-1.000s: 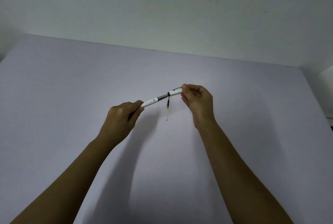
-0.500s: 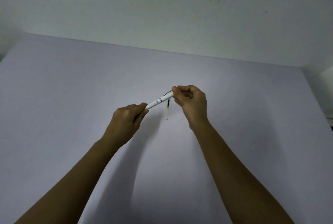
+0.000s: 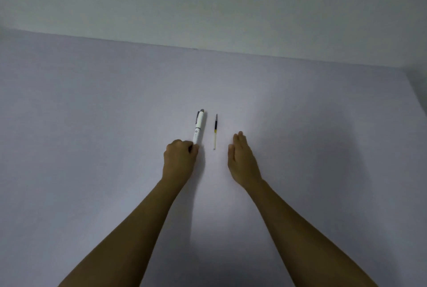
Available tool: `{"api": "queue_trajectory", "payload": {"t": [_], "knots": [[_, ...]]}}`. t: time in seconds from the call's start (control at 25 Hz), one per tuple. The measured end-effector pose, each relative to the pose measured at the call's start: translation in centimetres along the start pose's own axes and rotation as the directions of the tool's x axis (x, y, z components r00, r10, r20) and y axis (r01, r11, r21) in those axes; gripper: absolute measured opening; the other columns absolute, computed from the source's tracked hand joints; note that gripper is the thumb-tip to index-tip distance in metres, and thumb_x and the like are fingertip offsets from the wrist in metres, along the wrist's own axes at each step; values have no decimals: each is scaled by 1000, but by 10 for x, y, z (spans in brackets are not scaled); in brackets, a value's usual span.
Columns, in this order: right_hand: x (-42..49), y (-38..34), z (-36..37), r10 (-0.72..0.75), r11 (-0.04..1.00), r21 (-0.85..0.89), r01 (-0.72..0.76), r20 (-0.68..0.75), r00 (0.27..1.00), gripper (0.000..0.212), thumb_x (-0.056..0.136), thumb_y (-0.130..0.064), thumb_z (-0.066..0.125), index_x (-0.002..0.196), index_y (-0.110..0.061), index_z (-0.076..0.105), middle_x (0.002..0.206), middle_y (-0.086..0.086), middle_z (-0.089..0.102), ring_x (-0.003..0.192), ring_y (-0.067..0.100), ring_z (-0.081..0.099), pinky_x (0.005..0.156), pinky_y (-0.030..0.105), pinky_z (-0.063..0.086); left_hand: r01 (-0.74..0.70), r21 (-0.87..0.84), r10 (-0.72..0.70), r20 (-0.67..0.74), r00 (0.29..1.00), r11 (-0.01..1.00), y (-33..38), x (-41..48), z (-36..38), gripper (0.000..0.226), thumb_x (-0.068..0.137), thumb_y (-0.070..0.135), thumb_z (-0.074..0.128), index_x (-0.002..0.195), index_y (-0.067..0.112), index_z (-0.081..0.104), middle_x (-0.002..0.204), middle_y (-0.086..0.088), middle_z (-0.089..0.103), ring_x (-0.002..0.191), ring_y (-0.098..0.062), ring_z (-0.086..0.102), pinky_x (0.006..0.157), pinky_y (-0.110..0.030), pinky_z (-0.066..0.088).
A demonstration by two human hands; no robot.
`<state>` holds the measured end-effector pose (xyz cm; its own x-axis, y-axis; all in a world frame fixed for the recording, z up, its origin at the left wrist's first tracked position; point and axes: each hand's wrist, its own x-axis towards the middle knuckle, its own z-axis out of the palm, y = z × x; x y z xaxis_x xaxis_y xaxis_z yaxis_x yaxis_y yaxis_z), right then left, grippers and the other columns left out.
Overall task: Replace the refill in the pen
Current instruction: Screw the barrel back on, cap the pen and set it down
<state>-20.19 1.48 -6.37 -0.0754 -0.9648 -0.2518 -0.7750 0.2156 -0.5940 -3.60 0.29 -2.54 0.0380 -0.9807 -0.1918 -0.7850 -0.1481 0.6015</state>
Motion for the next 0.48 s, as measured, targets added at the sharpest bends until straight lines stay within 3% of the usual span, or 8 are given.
{"api": "queue_trajectory", "payload": {"t": [0.2, 0.48], "knots": [[-4, 19, 31, -95, 937, -343, 68, -63, 993, 60, 99, -32, 25, 148, -3, 7, 160, 14, 5, 148, 25, 4, 116, 32, 1, 54, 19, -52, -86, 995, 998, 3, 13, 29, 30, 94, 16, 45, 84, -5, 64, 78, -21, 60, 64, -29, 52, 60, -36, 44], [-4, 22, 35, -91, 913, -405, 51, -80, 993, 62, 95, -35, 15, 147, -5, 0, 160, 12, 3, 148, 22, 2, 115, 31, -3, 36, 102, -23, -128, 992, 994, 4, 9, 45, 26, 96, 18, 42, 93, -1, 58, 85, -19, 60, 60, -27, 53, 55, -29, 41]]}}
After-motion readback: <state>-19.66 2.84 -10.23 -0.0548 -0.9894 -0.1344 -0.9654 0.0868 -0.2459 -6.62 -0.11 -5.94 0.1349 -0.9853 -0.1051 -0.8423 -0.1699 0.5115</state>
